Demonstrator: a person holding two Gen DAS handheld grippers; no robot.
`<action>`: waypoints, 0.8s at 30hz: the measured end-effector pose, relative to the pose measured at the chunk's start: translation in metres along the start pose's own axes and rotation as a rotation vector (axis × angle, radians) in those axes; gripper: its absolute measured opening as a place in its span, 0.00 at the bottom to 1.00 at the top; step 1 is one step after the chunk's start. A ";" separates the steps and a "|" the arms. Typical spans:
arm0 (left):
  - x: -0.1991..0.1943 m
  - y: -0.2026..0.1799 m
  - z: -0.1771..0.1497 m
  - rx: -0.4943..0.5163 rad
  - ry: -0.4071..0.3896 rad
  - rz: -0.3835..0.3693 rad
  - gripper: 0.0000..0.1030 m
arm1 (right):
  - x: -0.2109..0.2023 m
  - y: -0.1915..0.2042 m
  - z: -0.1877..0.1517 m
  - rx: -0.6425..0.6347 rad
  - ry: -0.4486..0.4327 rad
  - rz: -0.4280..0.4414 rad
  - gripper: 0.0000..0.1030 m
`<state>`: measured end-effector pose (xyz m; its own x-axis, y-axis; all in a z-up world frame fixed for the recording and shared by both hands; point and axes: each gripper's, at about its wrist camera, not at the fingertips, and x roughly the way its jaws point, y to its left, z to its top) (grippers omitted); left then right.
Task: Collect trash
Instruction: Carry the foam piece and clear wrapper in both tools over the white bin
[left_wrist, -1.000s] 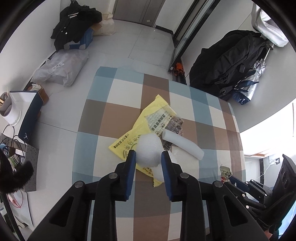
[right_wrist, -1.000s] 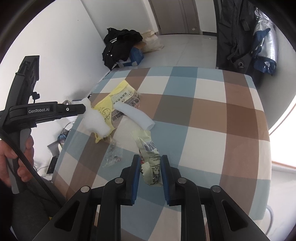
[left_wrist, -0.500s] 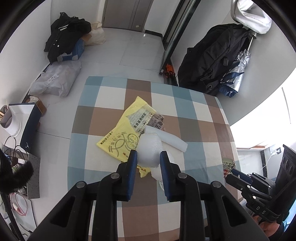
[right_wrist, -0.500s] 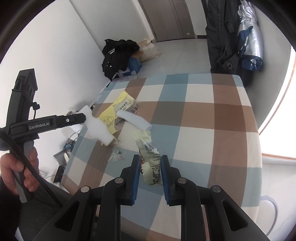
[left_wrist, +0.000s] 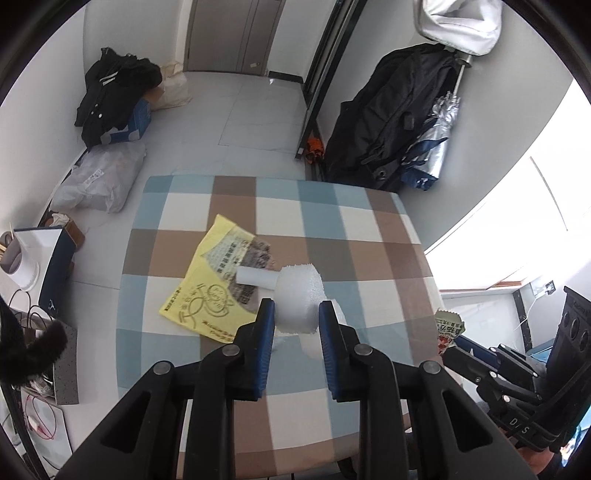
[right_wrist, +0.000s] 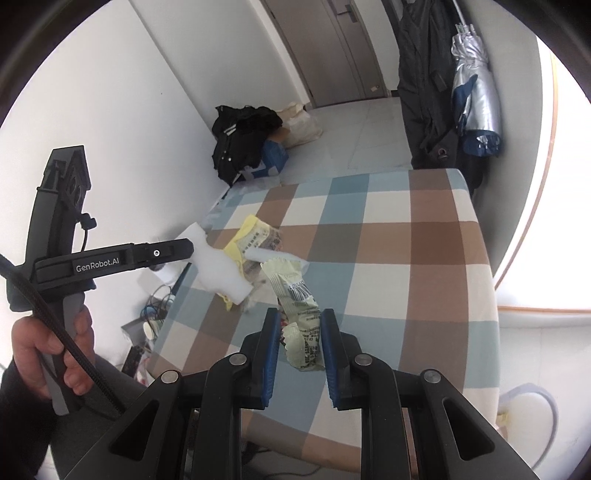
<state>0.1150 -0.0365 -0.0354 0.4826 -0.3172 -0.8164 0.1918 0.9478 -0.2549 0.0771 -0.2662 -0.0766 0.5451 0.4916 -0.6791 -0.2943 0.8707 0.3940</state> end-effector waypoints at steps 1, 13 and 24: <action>-0.001 -0.004 0.000 0.008 -0.004 0.004 0.19 | -0.003 -0.001 0.000 0.004 -0.006 0.003 0.20; -0.023 -0.060 0.004 0.059 -0.046 -0.046 0.19 | -0.076 -0.018 0.005 0.046 -0.150 0.004 0.20; -0.028 -0.165 0.010 0.207 -0.069 -0.184 0.19 | -0.196 -0.063 0.013 0.102 -0.346 -0.071 0.20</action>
<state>0.0785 -0.1843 0.0353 0.4792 -0.4914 -0.7272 0.4484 0.8493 -0.2784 -0.0006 -0.4175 0.0397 0.7997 0.3809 -0.4641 -0.1760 0.8878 0.4253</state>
